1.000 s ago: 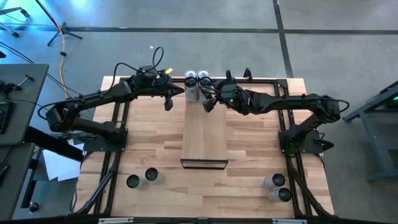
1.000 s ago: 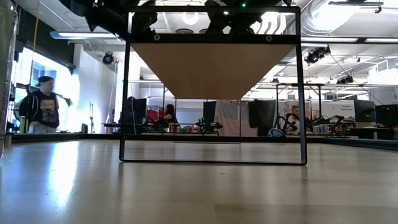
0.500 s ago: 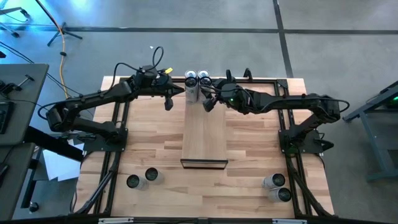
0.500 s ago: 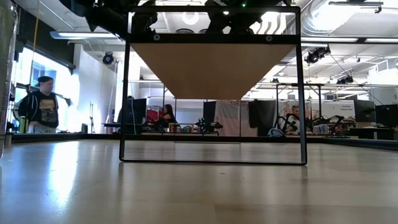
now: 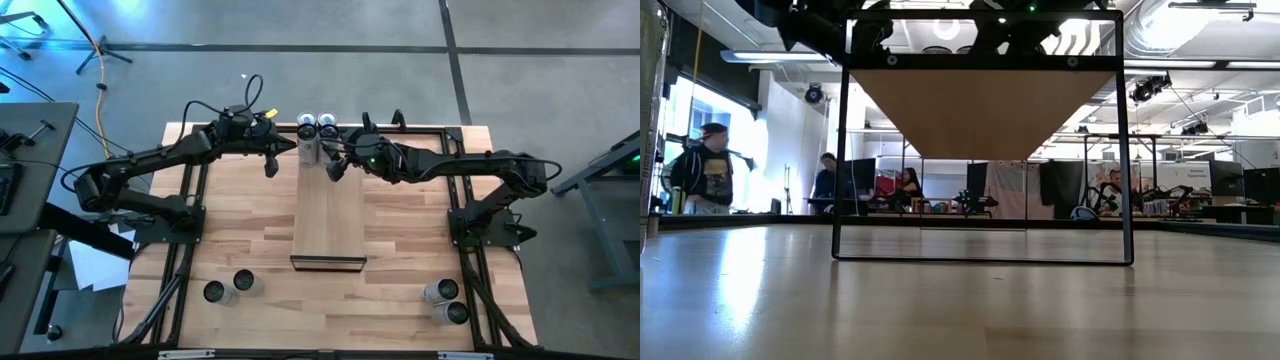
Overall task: Place canned beverage on shelf
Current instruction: Put the white pink soda can aligned with the other white pink soda can, then put the left white yellow soda can on the shelf
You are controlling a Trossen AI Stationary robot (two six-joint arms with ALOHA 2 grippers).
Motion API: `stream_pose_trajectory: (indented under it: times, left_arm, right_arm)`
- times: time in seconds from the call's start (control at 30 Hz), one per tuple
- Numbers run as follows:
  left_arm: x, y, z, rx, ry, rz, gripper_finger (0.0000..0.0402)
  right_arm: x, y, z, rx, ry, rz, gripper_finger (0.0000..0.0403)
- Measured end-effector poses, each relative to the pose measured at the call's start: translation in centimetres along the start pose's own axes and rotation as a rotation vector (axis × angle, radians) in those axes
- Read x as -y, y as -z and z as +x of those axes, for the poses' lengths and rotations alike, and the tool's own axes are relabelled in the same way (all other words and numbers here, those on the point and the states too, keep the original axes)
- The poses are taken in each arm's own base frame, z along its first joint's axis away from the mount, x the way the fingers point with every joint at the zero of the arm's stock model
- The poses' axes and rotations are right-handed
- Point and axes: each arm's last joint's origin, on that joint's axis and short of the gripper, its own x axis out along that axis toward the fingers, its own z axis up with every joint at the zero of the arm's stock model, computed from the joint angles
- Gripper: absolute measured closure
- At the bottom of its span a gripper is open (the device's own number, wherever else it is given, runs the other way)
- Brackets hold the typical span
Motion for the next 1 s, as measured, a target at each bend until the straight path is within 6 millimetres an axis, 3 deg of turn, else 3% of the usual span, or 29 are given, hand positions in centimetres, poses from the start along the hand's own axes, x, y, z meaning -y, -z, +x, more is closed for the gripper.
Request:
stream_pose_trajectory:
  times: [0.33, 0.73, 1.0]
  left_arm:
    - [0.0, 0.0, -0.1, 0.001, 0.0, 0.001, 0.0401]
    - [0.0, 0.0, -0.1, 0.001, -0.005, 0.001, 0.0401]
    - [-0.1, -0.4, -1.1, 0.021, -0.025, 0.002, 0.0401]
  right_arm:
    - [0.0, 0.2, 0.1, -0.005, -0.001, 0.0, 0.0102]
    - [0.0, 0.1, 0.1, -0.002, 0.006, -0.002, 0.0072]
    - [0.1, 0.0, -0.1, -0.002, 0.007, -0.002, 0.003]
